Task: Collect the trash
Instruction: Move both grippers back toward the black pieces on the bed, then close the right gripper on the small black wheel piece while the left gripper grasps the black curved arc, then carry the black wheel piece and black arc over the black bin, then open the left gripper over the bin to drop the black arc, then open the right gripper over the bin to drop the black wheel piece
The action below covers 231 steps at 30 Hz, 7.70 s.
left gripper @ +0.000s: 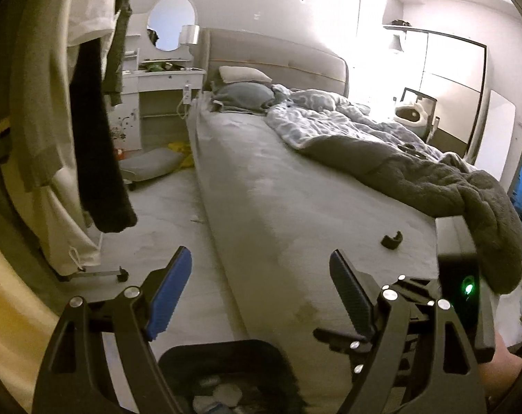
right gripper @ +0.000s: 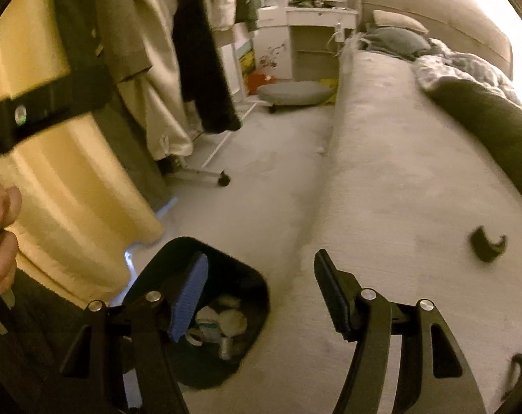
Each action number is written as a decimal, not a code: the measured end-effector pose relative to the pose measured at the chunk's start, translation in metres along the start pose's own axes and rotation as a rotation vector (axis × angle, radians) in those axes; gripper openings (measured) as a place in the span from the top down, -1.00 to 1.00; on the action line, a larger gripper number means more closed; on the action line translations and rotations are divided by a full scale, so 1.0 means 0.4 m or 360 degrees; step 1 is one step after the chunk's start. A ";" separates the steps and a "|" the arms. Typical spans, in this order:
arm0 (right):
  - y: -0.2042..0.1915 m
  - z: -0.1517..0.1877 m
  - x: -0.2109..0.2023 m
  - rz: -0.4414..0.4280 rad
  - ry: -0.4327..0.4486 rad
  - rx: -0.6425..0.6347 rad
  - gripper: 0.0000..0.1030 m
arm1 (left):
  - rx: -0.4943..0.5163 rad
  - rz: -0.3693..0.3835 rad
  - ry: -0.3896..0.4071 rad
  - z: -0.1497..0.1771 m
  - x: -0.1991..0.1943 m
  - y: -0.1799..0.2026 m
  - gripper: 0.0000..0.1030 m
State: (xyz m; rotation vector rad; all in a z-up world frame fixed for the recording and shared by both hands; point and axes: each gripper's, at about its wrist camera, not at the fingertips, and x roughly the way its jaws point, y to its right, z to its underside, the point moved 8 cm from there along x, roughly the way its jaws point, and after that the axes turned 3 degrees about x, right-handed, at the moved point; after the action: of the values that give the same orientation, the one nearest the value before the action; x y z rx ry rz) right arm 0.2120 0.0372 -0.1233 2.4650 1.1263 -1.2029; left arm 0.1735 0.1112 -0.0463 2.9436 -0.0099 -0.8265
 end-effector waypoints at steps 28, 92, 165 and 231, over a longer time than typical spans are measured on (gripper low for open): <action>0.436 0.092 -0.256 0.0431 0.0237 0.0398 -0.27 | 0.0169 0.0251 -0.0146 0.003 0.173 0.262 -0.63; 0.579 0.285 -0.341 0.0202 0.0275 0.0563 0.61 | 0.0192 0.0128 -0.0448 0.060 0.577 0.596 -0.13; 0.148 -0.017 -0.202 -0.0126 0.0239 0.0273 0.61 | 0.0064 -0.0107 -0.0638 0.307 0.179 0.120 0.05; -0.185 0.149 0.389 -0.0125 -0.0630 -0.0093 0.61 | -0.0331 -0.0233 -0.0442 0.264 -0.021 -0.292 -0.75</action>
State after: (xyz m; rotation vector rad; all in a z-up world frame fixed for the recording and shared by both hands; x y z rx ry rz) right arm 0.1847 0.1483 -0.2650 2.0307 1.1292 -1.5662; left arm 0.1094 0.2195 -0.1412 2.6389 0.2594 -1.1727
